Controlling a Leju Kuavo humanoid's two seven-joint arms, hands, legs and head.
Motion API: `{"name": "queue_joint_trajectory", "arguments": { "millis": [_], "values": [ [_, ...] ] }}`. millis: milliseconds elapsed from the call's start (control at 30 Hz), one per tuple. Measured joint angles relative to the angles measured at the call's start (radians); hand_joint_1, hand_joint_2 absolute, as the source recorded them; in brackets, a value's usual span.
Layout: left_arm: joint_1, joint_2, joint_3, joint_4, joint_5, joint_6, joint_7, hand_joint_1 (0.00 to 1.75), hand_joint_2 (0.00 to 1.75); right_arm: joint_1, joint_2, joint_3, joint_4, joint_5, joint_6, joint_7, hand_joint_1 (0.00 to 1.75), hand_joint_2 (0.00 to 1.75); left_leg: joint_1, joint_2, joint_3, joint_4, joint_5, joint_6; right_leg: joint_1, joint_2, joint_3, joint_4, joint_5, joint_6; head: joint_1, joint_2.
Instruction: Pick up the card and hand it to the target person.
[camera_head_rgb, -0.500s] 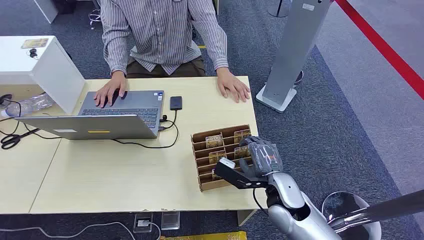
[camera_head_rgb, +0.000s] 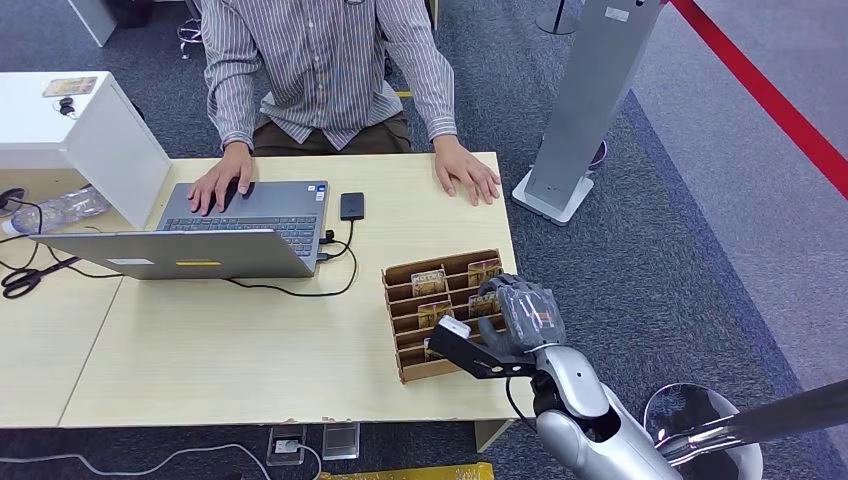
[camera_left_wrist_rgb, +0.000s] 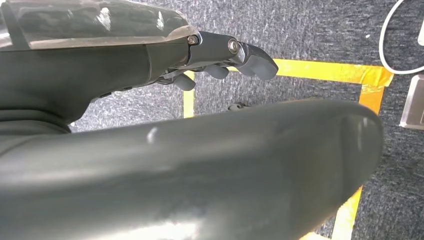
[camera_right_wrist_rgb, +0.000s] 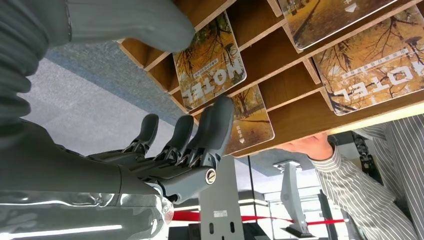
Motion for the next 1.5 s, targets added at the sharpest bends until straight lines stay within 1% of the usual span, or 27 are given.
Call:
{"name": "queue_joint_trajectory", "arguments": {
  "millis": [233, 433, 533, 667, 833, 1067, 1167, 1300, 1500],
  "values": [
    [0.0, -0.003, 0.0, 0.0, 0.0, 0.0, 0.0, 0.0, 0.0, 0.002, 0.0, 0.0, 0.003, 0.0, 0.001, 0.0, 0.71, 1.75, 0.0, 0.0, 0.0, 0.0, 0.0, 0.0, 0.0, 0.0, 0.0, 0.0, 0.0, 0.0, 0.0, 0.0],
    [0.0, -0.004, 0.0, 0.0, 0.0, 0.0, 0.0, 0.0, 0.0, 0.004, 0.001, 0.003, 0.007, 0.0, 0.002, 0.0, 0.8, 1.75, 0.0, 0.0, 0.0, 0.0, 0.0, 0.0, 0.0, 0.0, 0.0, 0.0, 0.0, 0.0, 0.0, 0.0],
    [0.0, -0.004, 0.0, 0.0, 0.0, 0.0, 0.0, 0.0, 0.0, 0.004, 0.001, 0.004, 0.008, 0.0, 0.002, -0.001, 0.91, 1.75, 0.0, 0.0, 0.0, 0.0, 0.0, 0.0, 0.0, 0.0, 0.0, 0.0, 0.0, 0.0, 0.0, 0.0],
    [0.0, -0.005, 0.0, 0.0, 0.0, 0.0, 0.0, 0.0, 0.0, 0.002, 0.003, 0.004, 0.009, -0.002, 0.002, -0.006, 1.13, 1.75, 0.0, 0.0, 0.0, 0.0, 0.0, 0.0, 0.0, 0.0, 0.0, 0.0, 0.0, 0.0, 0.0, 0.0],
    [0.0, -0.006, 0.0, 0.0, 0.0, 0.0, 0.0, 0.0, 0.0, -0.001, 0.004, 0.006, 0.013, -0.007, 0.004, -0.01, 1.28, 1.75, 0.0, 0.0, 0.0, 0.0, 0.0, 0.0, 0.0, 0.0, 0.0, 0.0, 0.0, 0.0, 0.0, 0.0],
    [0.0, -0.006, 0.0, 0.0, 0.0, 0.0, 0.0, 0.0, 0.0, -0.003, 0.004, 0.011, 0.014, -0.011, 0.0, -0.012, 1.31, 1.75, 0.0, 0.0, 0.0, 0.0, 0.0, 0.0, 0.0, 0.0, 0.0, 0.0, 0.0, 0.0, 0.0, 0.0],
    [0.0, -0.006, -0.001, 0.0, 0.0, 0.0, 0.0, 0.0, 0.0, -0.003, 0.004, 0.011, 0.014, -0.011, -0.002, -0.012, 1.37, 1.75, 0.0, 0.0, 0.0, 0.0, 0.0, 0.0, 0.0, 0.0, 0.0, 0.0, 0.0, 0.0, 0.0, 0.0],
    [0.0, -0.006, -0.007, 0.0, -0.005, -0.002, -0.002, 0.0, 1.75, -0.004, 0.004, 0.011, 0.014, -0.011, -0.004, -0.012, 1.36, 1.75, 0.0, 0.0, 0.0, 0.0, 0.0, 0.0, 0.0, 0.0, 0.0, 0.0, 0.0, 0.0, 0.0, 0.0],
    [0.0, -0.006, -0.016, 0.0, -0.015, 0.01, -0.011, 0.0, 1.75, -0.004, 0.004, 0.011, 0.014, -0.012, -0.008, -0.011, 1.36, 1.75, 0.0, 0.0, 0.0, 0.0, 0.0, 0.0, 0.0, 0.0, 0.0, 0.0, 0.0, 0.0, 0.0, 0.0]
  ]
}}
